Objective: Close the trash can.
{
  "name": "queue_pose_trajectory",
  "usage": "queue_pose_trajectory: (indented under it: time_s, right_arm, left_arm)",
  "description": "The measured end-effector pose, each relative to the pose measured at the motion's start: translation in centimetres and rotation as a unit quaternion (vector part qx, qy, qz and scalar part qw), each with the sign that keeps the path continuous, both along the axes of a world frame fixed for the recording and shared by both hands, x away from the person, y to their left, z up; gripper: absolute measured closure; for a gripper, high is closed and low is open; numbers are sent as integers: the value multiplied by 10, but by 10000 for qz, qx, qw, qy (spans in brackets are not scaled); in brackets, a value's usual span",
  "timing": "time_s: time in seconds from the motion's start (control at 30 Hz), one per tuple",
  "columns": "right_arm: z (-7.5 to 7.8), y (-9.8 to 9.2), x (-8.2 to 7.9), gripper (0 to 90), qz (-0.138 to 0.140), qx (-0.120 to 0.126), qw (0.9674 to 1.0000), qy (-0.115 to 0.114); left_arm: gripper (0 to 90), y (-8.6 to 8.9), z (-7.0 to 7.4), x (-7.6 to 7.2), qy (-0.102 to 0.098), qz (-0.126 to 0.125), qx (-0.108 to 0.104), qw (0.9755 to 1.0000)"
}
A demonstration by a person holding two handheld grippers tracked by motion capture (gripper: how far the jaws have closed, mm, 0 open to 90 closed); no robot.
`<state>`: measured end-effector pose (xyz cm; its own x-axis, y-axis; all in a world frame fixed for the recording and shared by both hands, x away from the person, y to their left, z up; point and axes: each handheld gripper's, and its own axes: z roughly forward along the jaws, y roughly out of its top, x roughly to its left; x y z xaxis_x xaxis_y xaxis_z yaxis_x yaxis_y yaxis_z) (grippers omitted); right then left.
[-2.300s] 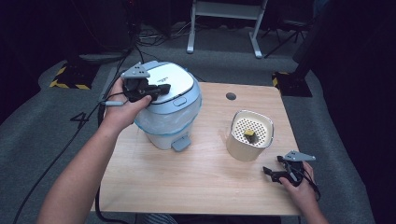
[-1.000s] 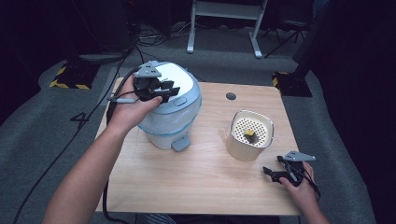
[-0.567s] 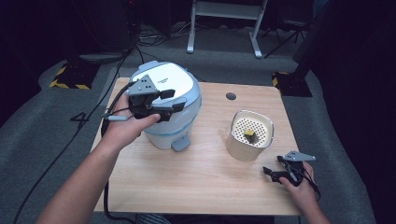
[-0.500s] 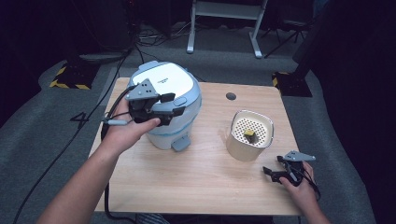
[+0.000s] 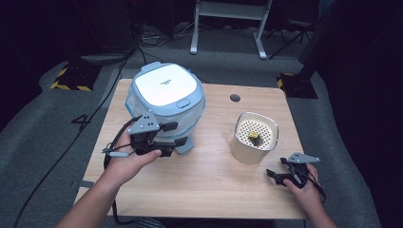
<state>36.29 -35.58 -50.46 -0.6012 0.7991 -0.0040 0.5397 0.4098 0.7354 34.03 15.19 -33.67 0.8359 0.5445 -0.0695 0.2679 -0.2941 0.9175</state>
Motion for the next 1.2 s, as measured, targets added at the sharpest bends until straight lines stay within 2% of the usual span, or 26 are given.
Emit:
queue_pose_trajectory:
  time_s: [0.27,0.47,0.7,0.87,1.03,1.2]
  right_arm:
    - [0,0,1,143,23,-2,10000,0]
    - [0,0,1,143,23,-2,10000,0]
    - [0,0,1,143,23,-1,10000,-1]
    - [0,0,1,143,20,-1,10000,2]
    - [0,0,1,143,24,-1,10000,-1]
    - [0,0,1,143,23,-2,10000,0]
  left_arm:
    - [402,5,-41,-7,174,94,179,9996]
    - [395,11,-68,-9,362,197,194,9990]
    - [389,12,-101,-9,467,332,470,9973]
    - [395,13,-128,-10,665,326,397,9965]
    - [388,15,-148,-9,935,403,628,9928]
    - [365,17,-164,-9,1014,576,879,9893]
